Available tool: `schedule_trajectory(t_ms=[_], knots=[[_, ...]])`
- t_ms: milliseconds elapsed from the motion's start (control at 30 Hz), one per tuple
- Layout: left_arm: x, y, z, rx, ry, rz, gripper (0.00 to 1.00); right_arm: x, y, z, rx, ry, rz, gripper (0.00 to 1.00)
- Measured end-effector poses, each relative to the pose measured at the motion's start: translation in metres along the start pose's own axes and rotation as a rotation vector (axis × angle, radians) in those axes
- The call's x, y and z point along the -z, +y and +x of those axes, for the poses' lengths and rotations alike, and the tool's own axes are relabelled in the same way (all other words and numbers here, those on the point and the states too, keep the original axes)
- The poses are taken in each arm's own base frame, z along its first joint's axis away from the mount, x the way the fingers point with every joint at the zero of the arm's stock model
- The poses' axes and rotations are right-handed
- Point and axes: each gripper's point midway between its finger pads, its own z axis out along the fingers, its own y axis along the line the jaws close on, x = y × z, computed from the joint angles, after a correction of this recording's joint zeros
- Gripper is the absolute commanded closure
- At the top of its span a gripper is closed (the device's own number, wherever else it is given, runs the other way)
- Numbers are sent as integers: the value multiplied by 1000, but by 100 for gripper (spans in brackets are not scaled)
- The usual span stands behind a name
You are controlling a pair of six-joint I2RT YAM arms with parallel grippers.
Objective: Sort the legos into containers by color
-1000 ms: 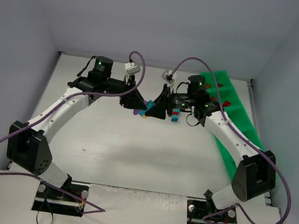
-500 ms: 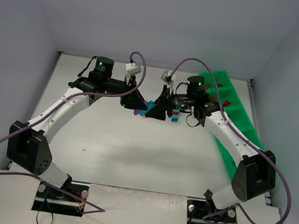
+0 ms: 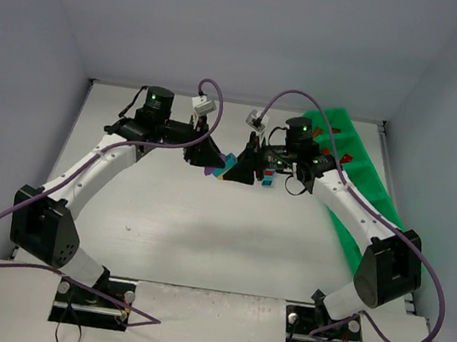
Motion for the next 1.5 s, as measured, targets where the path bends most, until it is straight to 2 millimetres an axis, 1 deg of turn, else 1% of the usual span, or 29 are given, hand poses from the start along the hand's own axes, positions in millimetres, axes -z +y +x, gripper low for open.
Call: schedule_trajectory(t_ms=[67, 100, 133, 167, 233, 433, 567, 633, 733, 800, 867, 900, 967, 1133, 1267, 1367, 1433, 1500], knots=[[0, -2, 0, -7, 0, 10, 100, 1, 0, 1, -7, 2, -2, 76], [0, -2, 0, -10, 0, 11, 100, 1, 0, 1, -5, 1, -1, 83], [0, -2, 0, -10, 0, 11, 100, 1, 0, 1, -6, 2, -2, 86], [0, -1, 0, -11, 0, 11, 100, 1, 0, 1, -6, 2, -2, 93], [0, -2, 0, -11, 0, 11, 100, 1, 0, 1, -5, 1, -1, 100], [0, -2, 0, -11, 0, 12, 100, 2, 0, 3, 8, -1, 8, 100], [-1, -4, 0, -6, 1, 23, 100, 8, -1, 9, 30, -19, 43, 100], [1, 0, -3, -4, -9, 7, 100, 14, -3, 23, 10, -9, 77, 100], [5, 8, -7, 0, -26, -23, 100, 21, -11, 54, -69, 24, 126, 100], [7, 11, -9, 3, -34, -39, 100, 28, -21, 75, -138, 43, 168, 100], [7, 12, -10, 2, -39, -43, 100, 35, -29, 86, -183, 49, 204, 100], [7, 12, -11, 1, -40, -43, 100, 38, -32, 86, -196, 46, 218, 100], [7, 12, -12, 3, -45, -43, 100, 44, -37, 82, -202, 28, 249, 100], [7, 16, -14, 9, -52, -61, 100, 56, -42, 69, -199, -13, 325, 100], [6, 26, -12, 29, -58, -115, 100, 69, -57, 68, -221, -28, 436, 100], [4, 39, -3, 52, -50, -183, 100, 76, -69, 72, -250, -26, 518, 100], [0, 49, 8, 74, -33, -242, 98, 81, -76, 74, -269, -26, 566, 100], [-6, 57, 24, 92, -4, -297, 97, 86, -80, 74, -284, -32, 602, 100]])
